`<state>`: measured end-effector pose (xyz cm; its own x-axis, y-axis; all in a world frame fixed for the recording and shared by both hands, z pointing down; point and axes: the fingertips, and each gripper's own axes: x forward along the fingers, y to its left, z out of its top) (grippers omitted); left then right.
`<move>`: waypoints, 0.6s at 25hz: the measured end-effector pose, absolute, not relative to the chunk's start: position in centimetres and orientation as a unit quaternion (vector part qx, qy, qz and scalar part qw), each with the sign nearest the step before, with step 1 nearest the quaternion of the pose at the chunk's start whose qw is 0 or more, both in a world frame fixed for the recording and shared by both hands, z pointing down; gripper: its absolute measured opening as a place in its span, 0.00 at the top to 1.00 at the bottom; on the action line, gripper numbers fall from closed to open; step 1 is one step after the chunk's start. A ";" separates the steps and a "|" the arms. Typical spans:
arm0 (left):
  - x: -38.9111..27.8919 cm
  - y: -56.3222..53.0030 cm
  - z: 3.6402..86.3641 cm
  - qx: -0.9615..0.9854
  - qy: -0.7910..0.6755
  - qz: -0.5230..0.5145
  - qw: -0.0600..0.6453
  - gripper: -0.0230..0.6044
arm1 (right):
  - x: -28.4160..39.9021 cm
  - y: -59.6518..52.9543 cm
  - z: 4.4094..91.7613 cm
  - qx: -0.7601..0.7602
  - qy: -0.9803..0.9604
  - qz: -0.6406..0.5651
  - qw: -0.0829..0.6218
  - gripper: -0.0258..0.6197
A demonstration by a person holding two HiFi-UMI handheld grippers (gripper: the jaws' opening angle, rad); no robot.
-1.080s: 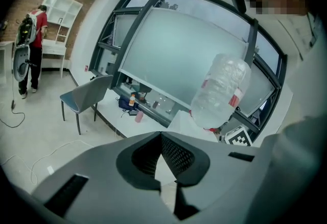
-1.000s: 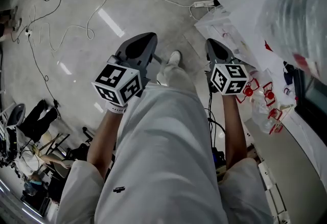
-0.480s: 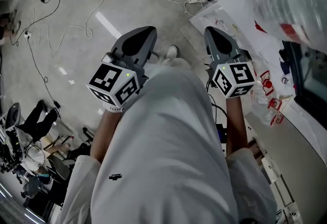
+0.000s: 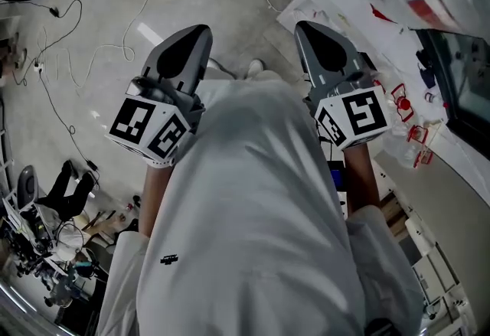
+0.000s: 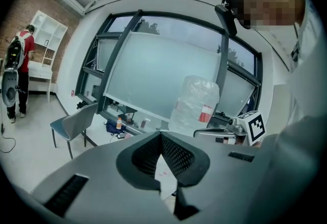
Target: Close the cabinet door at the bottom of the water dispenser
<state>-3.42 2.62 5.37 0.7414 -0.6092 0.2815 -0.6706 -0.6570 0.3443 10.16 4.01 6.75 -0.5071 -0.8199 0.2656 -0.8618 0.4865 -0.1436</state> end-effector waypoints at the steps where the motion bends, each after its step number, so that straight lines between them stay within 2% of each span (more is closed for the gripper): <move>1: -3.3 2.6 5.2 0.908 -0.352 0.070 0.215 0.96 | 10.2 4.1 6.4 0.491 -0.859 0.123 0.077 0.94; 9: -2.3 2.3 4.0 0.915 -0.343 0.056 0.205 0.96 | 10.5 4.0 4.6 0.508 -0.854 0.104 0.047 0.94; 15: -1.3 1.8 3.8 0.916 -0.341 0.053 0.205 0.96 | 10.4 3.3 4.7 0.502 -0.859 0.092 0.050 0.94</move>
<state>-1.27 1.82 3.75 0.7621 -0.6029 0.2360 -0.6461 -0.6839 0.3390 10.36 3.34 4.67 -0.4917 -0.8524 0.1781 -0.8707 0.4797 -0.1082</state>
